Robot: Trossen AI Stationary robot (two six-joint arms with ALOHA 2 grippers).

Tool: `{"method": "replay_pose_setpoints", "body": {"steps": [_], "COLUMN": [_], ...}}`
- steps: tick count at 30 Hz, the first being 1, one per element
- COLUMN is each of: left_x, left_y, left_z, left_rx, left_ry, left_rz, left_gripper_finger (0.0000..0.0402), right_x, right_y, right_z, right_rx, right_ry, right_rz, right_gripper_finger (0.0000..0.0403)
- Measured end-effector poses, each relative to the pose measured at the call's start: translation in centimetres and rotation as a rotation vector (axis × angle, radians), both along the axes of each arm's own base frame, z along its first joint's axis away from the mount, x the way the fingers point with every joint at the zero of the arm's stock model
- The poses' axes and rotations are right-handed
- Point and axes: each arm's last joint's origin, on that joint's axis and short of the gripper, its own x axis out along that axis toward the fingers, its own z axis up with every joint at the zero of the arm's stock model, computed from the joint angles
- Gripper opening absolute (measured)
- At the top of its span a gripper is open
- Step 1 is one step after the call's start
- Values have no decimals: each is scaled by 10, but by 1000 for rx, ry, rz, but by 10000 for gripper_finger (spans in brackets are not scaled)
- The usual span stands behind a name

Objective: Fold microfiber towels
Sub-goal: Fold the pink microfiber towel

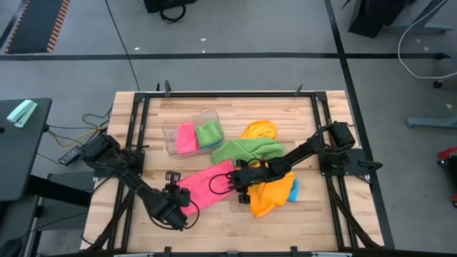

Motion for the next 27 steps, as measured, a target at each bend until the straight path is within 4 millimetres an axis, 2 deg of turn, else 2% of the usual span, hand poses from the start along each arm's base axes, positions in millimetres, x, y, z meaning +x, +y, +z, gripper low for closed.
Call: {"method": "replay_pose_setpoints", "body": {"steps": [4,9,20,27], "left_x": [3,-2,-7,-4], "left_y": [8,18,20,18], "left_z": [-3,-13,-12,-13], "left_rx": [13,32,21,16], "left_ry": [22,69,143,118], "left_rz": [-10,14,25,2], "left_gripper_finger": [27,13,25,14], "right_x": [0,-1,-1,-1], "right_y": [0,2,1,1], "right_z": [0,0,0,0], "right_rx": [0,-1,-13,-17], "right_ry": [3,5,4,3], "right_rz": [0,5,2,-6], "right_gripper_finger": [103,103,103,103]}}
